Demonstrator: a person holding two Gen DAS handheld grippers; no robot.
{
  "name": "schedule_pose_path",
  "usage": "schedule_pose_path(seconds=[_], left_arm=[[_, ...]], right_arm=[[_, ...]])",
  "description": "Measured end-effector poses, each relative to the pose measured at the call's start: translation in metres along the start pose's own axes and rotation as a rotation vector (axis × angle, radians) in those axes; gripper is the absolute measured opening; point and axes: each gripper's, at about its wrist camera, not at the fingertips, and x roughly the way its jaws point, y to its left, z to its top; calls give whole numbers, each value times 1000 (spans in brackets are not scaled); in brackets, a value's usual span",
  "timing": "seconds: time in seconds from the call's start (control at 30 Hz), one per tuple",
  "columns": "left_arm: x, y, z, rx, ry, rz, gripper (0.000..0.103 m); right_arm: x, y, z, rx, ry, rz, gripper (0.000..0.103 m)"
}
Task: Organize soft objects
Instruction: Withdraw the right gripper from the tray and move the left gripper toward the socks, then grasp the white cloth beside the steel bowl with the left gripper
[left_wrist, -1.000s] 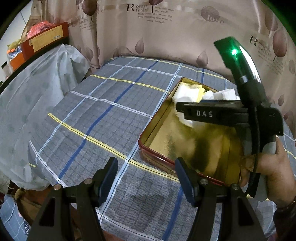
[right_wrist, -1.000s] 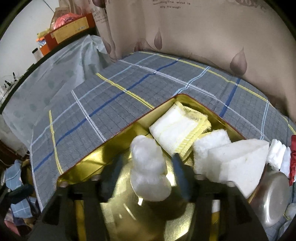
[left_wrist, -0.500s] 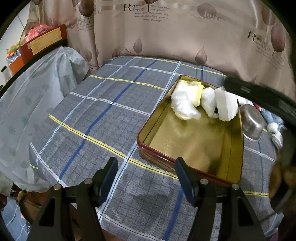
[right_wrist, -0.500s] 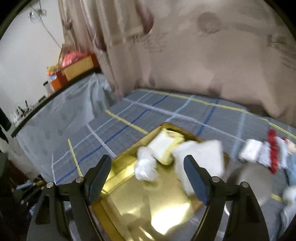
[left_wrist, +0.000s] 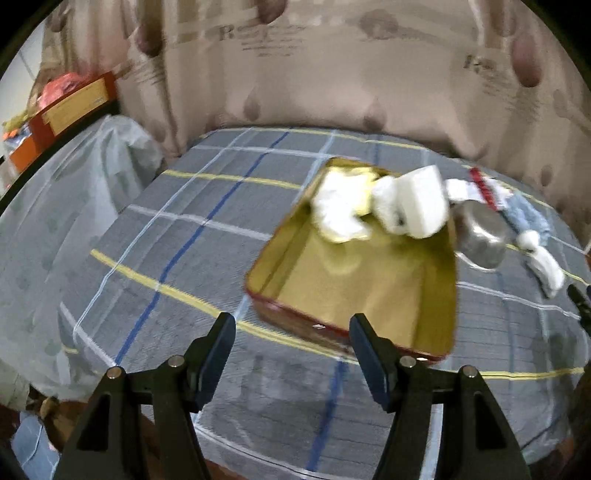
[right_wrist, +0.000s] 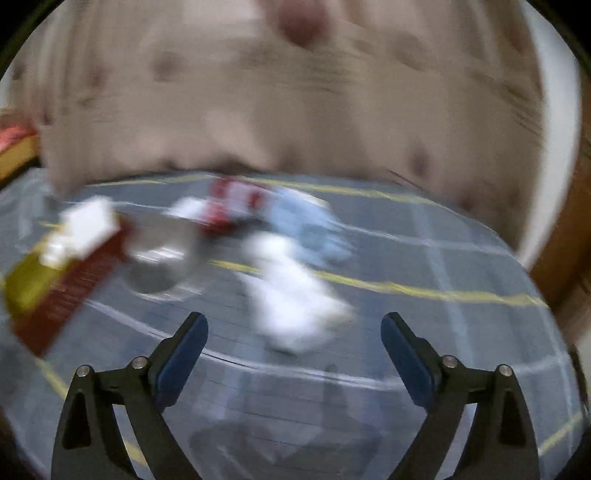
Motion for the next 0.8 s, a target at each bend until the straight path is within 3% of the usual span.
schedule_pose_path(seconds=[0.13, 0.27, 0.37, 0.53, 0.67, 0.8], left_arm=[[-10, -26, 11, 78, 4, -105, 66], [-16, -67, 39, 190, 16, -190, 66], [-16, -105, 79, 254, 30, -328, 66], [25, -171, 159, 307, 148, -555, 66], [91, -217, 205, 328, 273, -550, 66], [143, -236, 218, 354, 359, -509, 66]], right_arm=[[19, -59, -26, 52, 66, -130, 94], [20, -83, -31, 147, 62, -94, 98], [26, -82, -30, 138, 83, -80, 98], [23, -82, -31, 160, 63, -39, 98], [23, -88, -36, 192, 64, -7, 98], [24, -88, -36, 193, 62, 25, 98]])
